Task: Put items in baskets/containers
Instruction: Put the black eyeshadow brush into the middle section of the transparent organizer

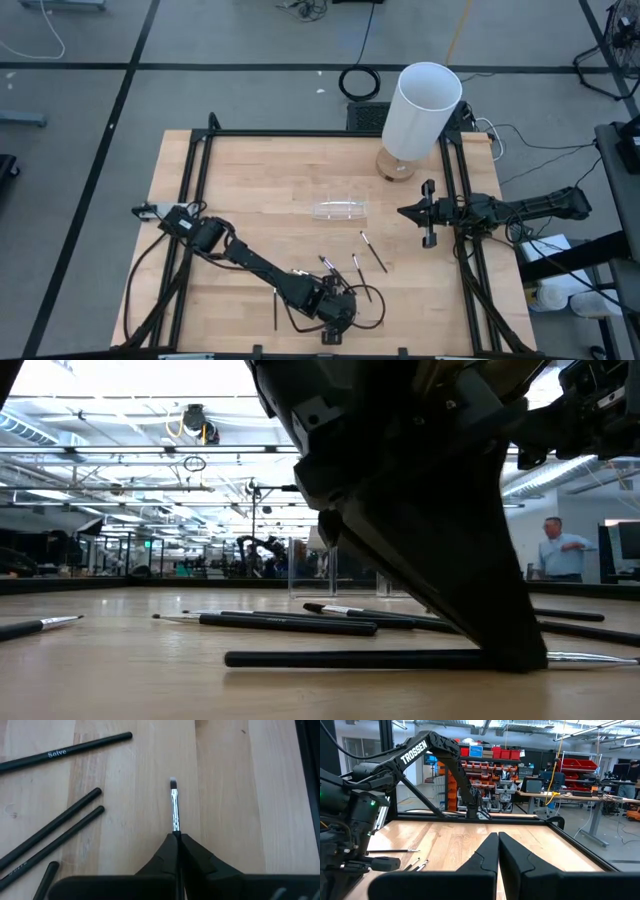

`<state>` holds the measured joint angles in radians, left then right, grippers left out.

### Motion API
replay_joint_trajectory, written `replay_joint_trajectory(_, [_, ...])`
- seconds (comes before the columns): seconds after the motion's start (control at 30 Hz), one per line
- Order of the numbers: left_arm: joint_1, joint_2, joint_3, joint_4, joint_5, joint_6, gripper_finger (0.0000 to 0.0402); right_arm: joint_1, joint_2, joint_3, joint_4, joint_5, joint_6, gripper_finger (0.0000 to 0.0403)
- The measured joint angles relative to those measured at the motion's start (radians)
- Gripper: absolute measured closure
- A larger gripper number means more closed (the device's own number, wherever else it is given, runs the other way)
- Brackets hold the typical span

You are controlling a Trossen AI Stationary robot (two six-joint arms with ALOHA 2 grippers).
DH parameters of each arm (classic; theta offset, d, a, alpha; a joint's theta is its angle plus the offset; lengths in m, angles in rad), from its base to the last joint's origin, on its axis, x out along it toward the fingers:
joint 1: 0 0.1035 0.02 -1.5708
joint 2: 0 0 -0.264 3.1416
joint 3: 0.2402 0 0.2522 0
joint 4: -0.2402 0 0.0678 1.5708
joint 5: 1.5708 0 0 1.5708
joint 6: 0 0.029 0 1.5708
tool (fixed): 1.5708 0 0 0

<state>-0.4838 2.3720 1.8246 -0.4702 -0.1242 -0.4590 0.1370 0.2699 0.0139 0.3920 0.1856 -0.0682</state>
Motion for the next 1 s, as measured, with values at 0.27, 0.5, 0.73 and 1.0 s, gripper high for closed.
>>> replay_joint_trajectory(0.27, [0.001,0.001,-0.001,-0.001,0.012,-0.014,0.0393,0.000,0.000,0.000,0.000,0.000,0.000,0.0403])
replay_joint_trajectory(0.5, [-0.007,-0.007,0.004,-0.147,0.126,-0.131,0.0378,0.000,0.000,0.000,0.000,0.000,0.000,0.0403])
replay_joint_trajectory(0.73, [-0.064,-0.008,0.004,-0.291,0.169,-0.213,0.0389,0.000,0.000,0.000,0.000,-0.001,0.000,0.0403])
replay_joint_trajectory(1.0, [-0.114,-0.014,0.005,-0.463,0.224,-0.407,0.0379,0.000,0.000,0.000,0.000,-0.003,0.003,0.0403])
